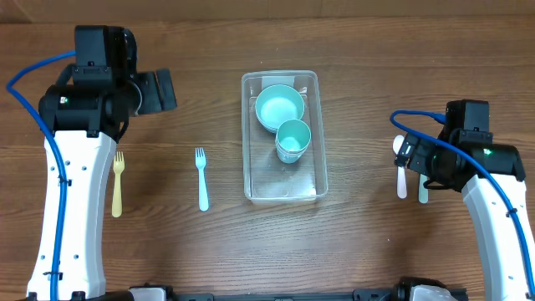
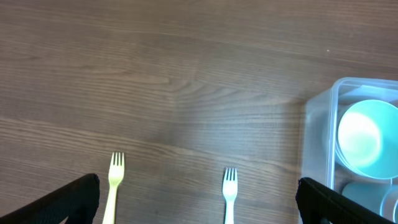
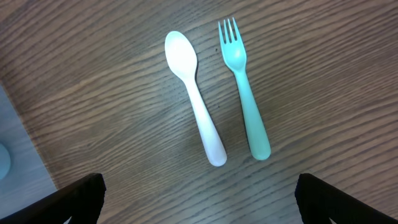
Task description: Pack container
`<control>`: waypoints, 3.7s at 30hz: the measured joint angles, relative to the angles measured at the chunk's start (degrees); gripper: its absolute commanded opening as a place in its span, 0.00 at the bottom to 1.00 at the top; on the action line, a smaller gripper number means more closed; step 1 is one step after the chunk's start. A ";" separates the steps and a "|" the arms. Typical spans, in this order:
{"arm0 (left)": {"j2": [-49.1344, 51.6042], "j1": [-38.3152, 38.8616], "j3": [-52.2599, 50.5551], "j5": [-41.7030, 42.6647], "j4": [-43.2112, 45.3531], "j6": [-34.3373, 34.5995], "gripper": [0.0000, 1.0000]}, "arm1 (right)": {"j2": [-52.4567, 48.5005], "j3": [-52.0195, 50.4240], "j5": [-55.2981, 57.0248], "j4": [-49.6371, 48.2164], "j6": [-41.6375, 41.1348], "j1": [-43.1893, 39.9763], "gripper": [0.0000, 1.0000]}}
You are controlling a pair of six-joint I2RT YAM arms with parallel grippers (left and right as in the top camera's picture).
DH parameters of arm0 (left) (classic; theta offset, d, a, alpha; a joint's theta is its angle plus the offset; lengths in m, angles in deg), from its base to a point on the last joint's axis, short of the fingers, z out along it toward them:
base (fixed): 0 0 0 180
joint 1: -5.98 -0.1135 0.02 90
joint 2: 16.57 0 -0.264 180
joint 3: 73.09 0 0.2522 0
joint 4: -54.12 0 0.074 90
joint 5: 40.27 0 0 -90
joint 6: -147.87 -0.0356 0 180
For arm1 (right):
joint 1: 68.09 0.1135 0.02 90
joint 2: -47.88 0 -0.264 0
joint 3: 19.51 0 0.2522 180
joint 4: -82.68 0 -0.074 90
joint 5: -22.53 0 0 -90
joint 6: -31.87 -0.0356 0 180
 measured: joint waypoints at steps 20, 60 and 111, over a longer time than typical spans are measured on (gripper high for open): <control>0.94 14.67 -45.42 -0.37 27.91 10.73 0.96 | -0.11 -0.37 -0.02 -0.11 -0.02 0.00 1.00; -1.90 30.71 -21.33 -0.31 17.59 16.90 0.06 | -0.11 -0.44 -0.02 -0.11 0.00 0.00 1.00; -7.67 -20.90 -46.99 -22.45 18.32 13.38 0.90 | -0.11 -0.48 -0.02 -0.07 -0.02 0.00 1.00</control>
